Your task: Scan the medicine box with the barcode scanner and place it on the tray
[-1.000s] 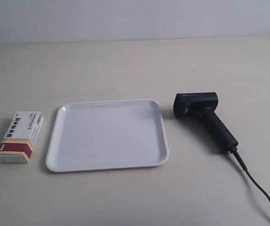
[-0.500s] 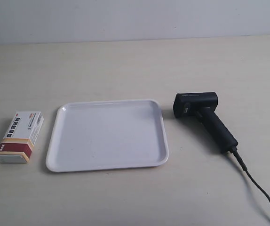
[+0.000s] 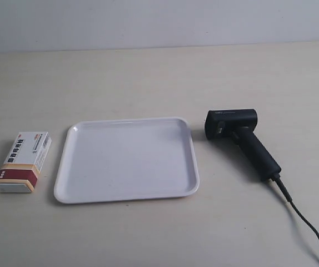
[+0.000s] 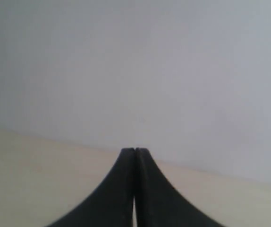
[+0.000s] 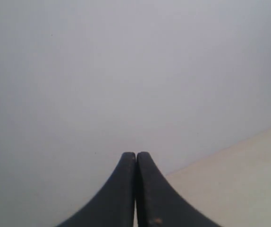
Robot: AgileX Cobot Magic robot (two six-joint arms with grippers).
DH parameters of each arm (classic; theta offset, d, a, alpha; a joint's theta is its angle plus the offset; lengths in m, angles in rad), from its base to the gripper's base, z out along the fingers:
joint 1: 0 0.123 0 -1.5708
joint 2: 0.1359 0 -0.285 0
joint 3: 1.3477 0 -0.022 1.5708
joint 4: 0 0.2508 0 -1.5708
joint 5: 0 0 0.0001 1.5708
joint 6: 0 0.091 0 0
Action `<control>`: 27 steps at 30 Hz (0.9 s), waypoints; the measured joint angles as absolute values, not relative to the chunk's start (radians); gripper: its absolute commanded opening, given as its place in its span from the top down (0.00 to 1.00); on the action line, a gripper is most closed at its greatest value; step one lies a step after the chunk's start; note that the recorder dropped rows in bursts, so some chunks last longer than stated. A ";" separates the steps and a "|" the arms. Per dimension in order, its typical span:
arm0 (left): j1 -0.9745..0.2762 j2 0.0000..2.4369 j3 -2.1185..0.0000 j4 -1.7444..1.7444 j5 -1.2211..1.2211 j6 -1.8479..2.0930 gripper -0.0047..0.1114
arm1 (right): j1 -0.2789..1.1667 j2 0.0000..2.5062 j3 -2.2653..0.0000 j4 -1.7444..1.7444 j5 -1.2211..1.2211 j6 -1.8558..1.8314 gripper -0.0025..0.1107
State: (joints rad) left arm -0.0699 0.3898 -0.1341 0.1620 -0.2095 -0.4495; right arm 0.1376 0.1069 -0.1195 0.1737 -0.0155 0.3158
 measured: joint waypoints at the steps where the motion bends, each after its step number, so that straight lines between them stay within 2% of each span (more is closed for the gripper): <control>1: -0.070 0.467 -0.146 0.170 -0.210 -0.449 0.96 | 0.138 0.150 -0.137 0.174 -0.009 0.304 0.98; 7: -0.070 0.911 -0.207 0.245 -0.261 -0.449 0.94 | 0.138 0.455 -0.211 0.174 0.018 0.281 0.98; 9: -0.070 1.056 -0.224 0.270 -0.320 -0.449 0.85 | 0.138 0.564 -0.225 0.174 0.027 0.279 0.98; 14: -0.070 1.331 -0.270 0.413 -0.489 -0.469 0.49 | 0.165 0.761 -0.262 0.174 0.034 0.260 0.98; 19: -0.070 1.508 -0.333 0.514 -0.550 -0.478 0.25 | 0.238 0.871 -0.268 0.174 -0.019 0.248 0.98; 23: -0.070 1.600 -0.360 0.661 -0.557 -0.509 0.11 | 0.298 0.915 -0.270 0.174 -0.069 0.246 0.98; 27: -0.070 1.647 -0.382 0.708 -0.520 -0.513 0.05 | 0.330 0.921 -0.272 0.174 -0.089 0.238 0.98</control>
State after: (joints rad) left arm -0.0699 1.6467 -0.3821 0.7084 -0.5201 -0.5131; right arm 0.3301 0.9210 -0.2717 0.1737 -0.0893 0.2383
